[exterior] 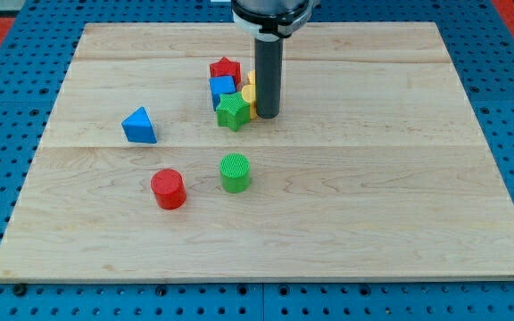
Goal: Push the green circle closer to the green star
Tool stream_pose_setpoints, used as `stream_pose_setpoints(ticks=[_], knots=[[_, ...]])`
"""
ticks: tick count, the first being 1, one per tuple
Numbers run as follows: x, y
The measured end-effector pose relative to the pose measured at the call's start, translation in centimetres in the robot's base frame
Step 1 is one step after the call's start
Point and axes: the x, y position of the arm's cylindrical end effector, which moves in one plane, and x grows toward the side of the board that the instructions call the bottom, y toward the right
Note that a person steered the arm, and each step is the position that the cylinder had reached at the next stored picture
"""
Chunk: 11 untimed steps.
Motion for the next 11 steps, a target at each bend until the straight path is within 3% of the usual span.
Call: stream_pose_setpoints(ticks=[2, 4, 6, 8, 11], knots=[[5.7, 0.7], [5.7, 0.5], [12.7, -0.8], [11.2, -11.0], [3.7, -12.0]])
